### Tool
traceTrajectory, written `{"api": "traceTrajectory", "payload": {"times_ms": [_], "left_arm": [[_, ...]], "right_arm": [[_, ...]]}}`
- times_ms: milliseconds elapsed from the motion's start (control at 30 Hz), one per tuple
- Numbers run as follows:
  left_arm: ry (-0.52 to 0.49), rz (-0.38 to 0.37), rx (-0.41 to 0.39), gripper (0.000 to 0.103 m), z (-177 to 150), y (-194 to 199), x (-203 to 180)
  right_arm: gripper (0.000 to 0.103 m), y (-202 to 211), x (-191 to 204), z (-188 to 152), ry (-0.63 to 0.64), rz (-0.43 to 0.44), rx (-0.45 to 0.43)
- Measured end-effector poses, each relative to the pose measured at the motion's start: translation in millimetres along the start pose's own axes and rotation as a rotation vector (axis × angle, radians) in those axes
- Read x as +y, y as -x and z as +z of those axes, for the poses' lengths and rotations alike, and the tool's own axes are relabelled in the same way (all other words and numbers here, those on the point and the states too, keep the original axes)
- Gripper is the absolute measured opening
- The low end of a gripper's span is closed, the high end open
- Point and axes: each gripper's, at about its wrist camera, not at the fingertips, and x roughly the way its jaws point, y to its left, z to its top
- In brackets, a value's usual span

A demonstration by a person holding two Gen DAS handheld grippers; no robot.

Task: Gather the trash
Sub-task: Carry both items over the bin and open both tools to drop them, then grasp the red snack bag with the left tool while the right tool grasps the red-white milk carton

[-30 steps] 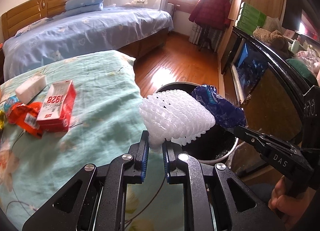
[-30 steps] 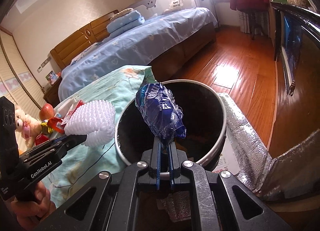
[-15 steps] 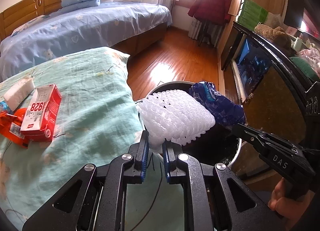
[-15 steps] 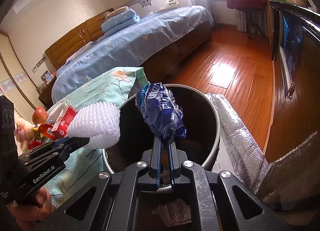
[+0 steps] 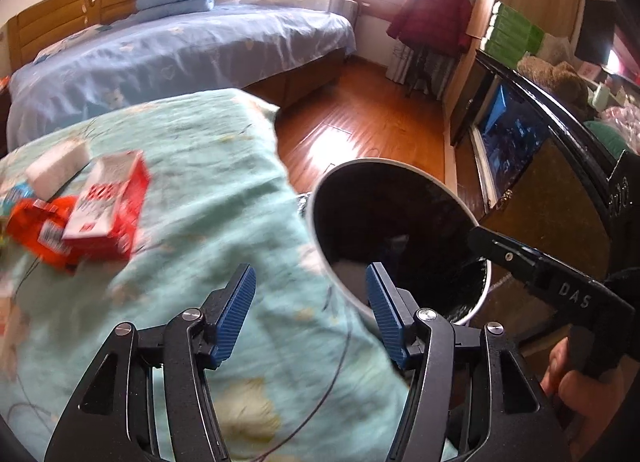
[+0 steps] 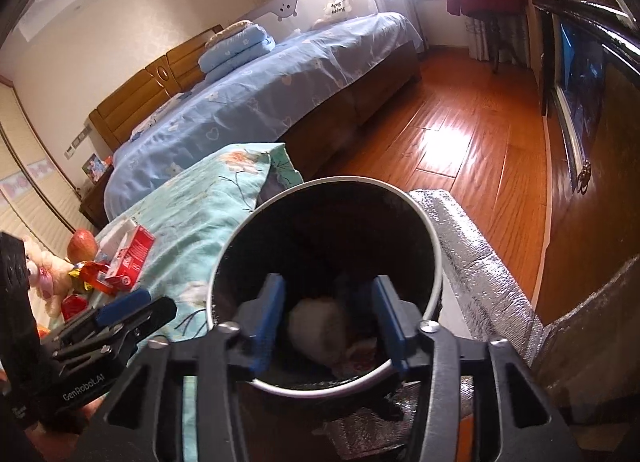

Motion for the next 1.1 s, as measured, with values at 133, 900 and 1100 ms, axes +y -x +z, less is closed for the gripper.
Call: {"api": "traceTrajectory", "payload": {"times_ms": [133,900,1100], "left_arm": [[0.033,0.021,-0.012,0.061,-15,14,18],[0.260,0.173,-0.050,0.063,-82,83,137],[0.307,0.190,-0.062,0.063,-91,93,155]], "right_arm": [[0.079,3,10,-3,-0.001,0.023,-0.006],[0.089,-21,128,-45,0.147,0.173,0.085],[0.089,-27,151,-50,0.174,0.189,0.099]]}}
